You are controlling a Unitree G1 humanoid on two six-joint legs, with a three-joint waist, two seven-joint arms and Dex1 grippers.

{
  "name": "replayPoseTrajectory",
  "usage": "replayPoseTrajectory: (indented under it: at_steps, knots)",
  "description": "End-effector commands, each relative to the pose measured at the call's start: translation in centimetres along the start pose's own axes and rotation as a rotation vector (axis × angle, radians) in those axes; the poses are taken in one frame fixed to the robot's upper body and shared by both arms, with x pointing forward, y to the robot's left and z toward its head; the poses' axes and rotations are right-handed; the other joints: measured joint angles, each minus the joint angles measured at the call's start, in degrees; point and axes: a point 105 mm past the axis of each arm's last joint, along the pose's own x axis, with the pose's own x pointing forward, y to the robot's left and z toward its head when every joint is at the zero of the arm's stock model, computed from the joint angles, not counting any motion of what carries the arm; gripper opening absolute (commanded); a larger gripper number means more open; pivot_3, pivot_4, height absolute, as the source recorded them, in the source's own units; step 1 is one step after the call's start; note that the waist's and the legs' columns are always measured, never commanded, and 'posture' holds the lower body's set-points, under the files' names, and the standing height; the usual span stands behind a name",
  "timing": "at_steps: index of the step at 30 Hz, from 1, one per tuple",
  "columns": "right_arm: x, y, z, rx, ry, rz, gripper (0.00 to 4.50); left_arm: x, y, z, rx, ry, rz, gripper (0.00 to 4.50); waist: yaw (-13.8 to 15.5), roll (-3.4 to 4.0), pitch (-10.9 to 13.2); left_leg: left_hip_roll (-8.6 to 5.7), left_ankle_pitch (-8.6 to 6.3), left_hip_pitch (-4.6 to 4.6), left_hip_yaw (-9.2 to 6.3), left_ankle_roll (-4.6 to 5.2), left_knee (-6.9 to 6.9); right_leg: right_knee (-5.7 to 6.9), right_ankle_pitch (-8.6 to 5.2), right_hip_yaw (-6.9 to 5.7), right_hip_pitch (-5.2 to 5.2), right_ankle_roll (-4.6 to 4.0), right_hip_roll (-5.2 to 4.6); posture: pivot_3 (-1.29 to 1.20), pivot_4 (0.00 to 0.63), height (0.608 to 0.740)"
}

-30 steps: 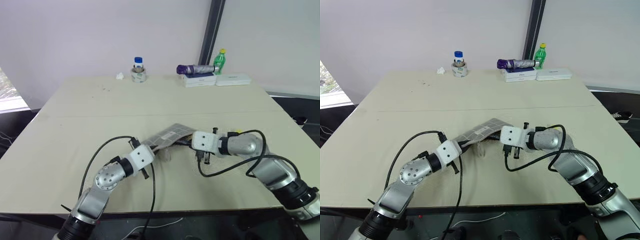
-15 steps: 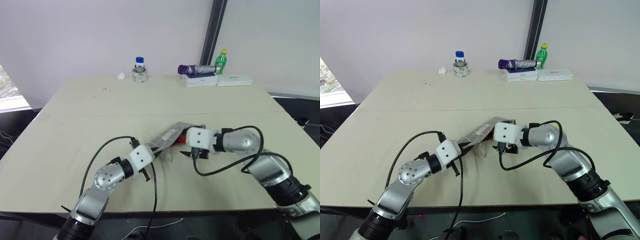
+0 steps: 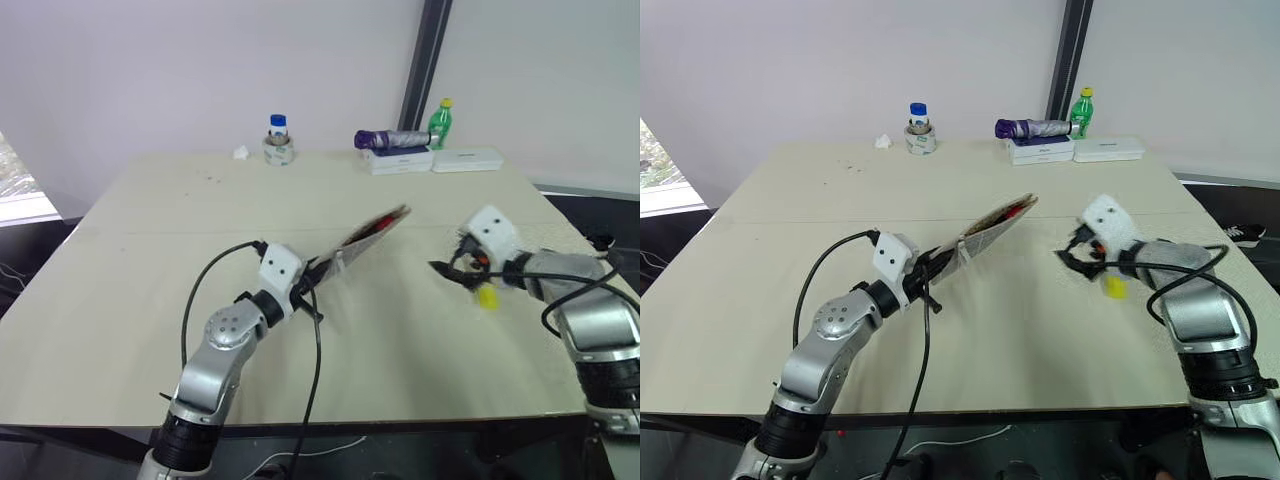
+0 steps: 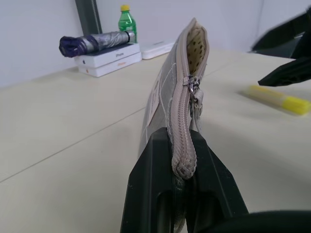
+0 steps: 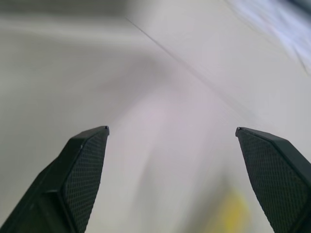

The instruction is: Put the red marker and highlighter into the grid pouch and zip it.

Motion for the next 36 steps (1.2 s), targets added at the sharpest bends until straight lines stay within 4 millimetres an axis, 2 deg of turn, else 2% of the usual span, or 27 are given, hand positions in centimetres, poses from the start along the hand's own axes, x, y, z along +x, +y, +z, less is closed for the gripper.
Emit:
replayPoseTrajectory:
  at_steps: [1, 5, 12, 15, 20, 21, 23, 25, 29, 32, 36]
  knots:
    - [-0.3, -2.0, -2.1, 0.157, 0.038, -0.118, 4.33, 0.3, -0.2, 0.4, 0.036, -0.010, -0.003, 0.00, -0.11, 0.00, 0.00, 0.00, 0.00, 0.00, 0.01, 0.00, -0.01, 0.00, 0.00, 0.01, -0.01, 0.00, 0.00, 0.00, 0.150, 0.737]
    - [0.1, -1.9, -4.8, 0.269, 0.100, -0.160, 4.33, 0.6, -0.5, -0.3, 0.084, 0.018, -0.011, 0.00, -0.30, 0.03, -0.01, 0.02, 0.00, 0.02, 0.07, 0.00, -0.01, 0.01, 0.00, 0.04, -0.02, 0.00, 0.03, 0.00, 0.150, 0.737]
    - [0.4, -1.2, -7.0, 0.367, 0.162, -0.171, 4.33, 0.7, -0.7, -0.8, 0.129, 0.025, -0.013, 0.00, -0.15, 0.04, -0.02, 0.01, 0.00, 0.02, 0.06, 0.00, 0.00, 0.01, 0.00, 0.04, 0.01, 0.00, 0.01, 0.00, 0.150, 0.737]
    - [0.5, -0.8, -7.0, 0.401, 0.162, -0.155, 3.42, 0.6, -0.9, -0.9, 0.139, 0.027, -0.019, 0.00, -0.13, 0.04, -0.02, 0.01, 0.00, 0.04, 0.06, 0.00, 0.01, 0.01, 0.00, 0.03, 0.04, 0.00, 0.01, 0.00, 0.150, 0.737]
    - [0.5, -0.6, -6.7, 0.437, 0.150, -0.143, 0.85, 0.6, -0.7, -1.0, 0.143, 0.028, -0.014, 0.00, -0.11, 0.03, -0.02, 0.01, 0.01, 0.07, 0.05, 0.01, 0.02, 0.01, 0.00, 0.03, 0.09, 0.00, 0.01, 0.00, 0.150, 0.737]
    - [0.4, -0.7, -6.6, 0.415, 0.148, -0.146, 0.87, 0.6, -0.6, -1.1, 0.147, 0.030, -0.009, 0.00, -0.11, 0.03, -0.02, 0.01, 0.00, 0.07, 0.04, 0.01, 0.03, 0.01, 0.00, 0.02, 0.11, 0.00, 0.01, 0.00, 0.150, 0.737]
    - [0.3, -0.8, -5.6, 0.311, 0.122, -0.139, 0.87, 0.5, -0.2, -1.2, 0.172, 0.033, 0.014, 0.00, -0.12, 0.04, -0.02, 0.00, 0.00, 0.08, 0.05, 0.01, 0.03, 0.01, 0.00, 0.02, 0.11, 0.01, 0.01, 0.00, 0.150, 0.737]
    - [0.1, -0.3, -3.3, 0.109, 0.059, -0.090, 0.87, 0.5, 0.5, -1.5, 0.211, 0.039, 0.049, 0.00, -0.12, 0.05, -0.02, 0.00, 0.00, 0.09, 0.04, 0.01, 0.02, 0.01, 0.00, 0.02, 0.10, 0.01, 0.01, 0.00, 0.150, 0.737]
    - [-1.4, 3.3, 0.4, -0.237, -0.055, 0.153, 0.87, 0.8, 1.1, -1.6, 0.298, 0.039, 0.075, 0.00, -0.44, 0.12, -0.04, -0.01, 0.00, 0.10, 0.08, 0.02, -0.01, 0.01, 0.00, 0.03, 0.07, 0.02, 0.00, 0.00, 0.150, 0.737]
    - [-2.5, 5.2, 2.0, -0.334, -0.113, 0.266, 0.87, 1.0, 0.8, -1.5, 0.308, 0.025, 0.061, 0.00, -0.43, 0.10, -0.03, 0.02, 0.00, 0.20, 0.07, 0.02, -0.01, -0.01, -0.01, 0.01, 0.17, 0.03, 0.04, 0.00, 0.150, 0.737]
    - [-2.8, 6.0, 4.2, -0.354, -0.180, 0.295, 0.87, 1.1, -0.1, -1.9, 0.327, 0.032, 0.016, 0.00, -0.03, 0.07, -0.01, 0.01, 0.00, 0.20, 0.02, 0.02, 0.02, -0.06, 0.01, -0.01, 0.25, 0.06, 0.01, 0.00, 0.150, 0.737]
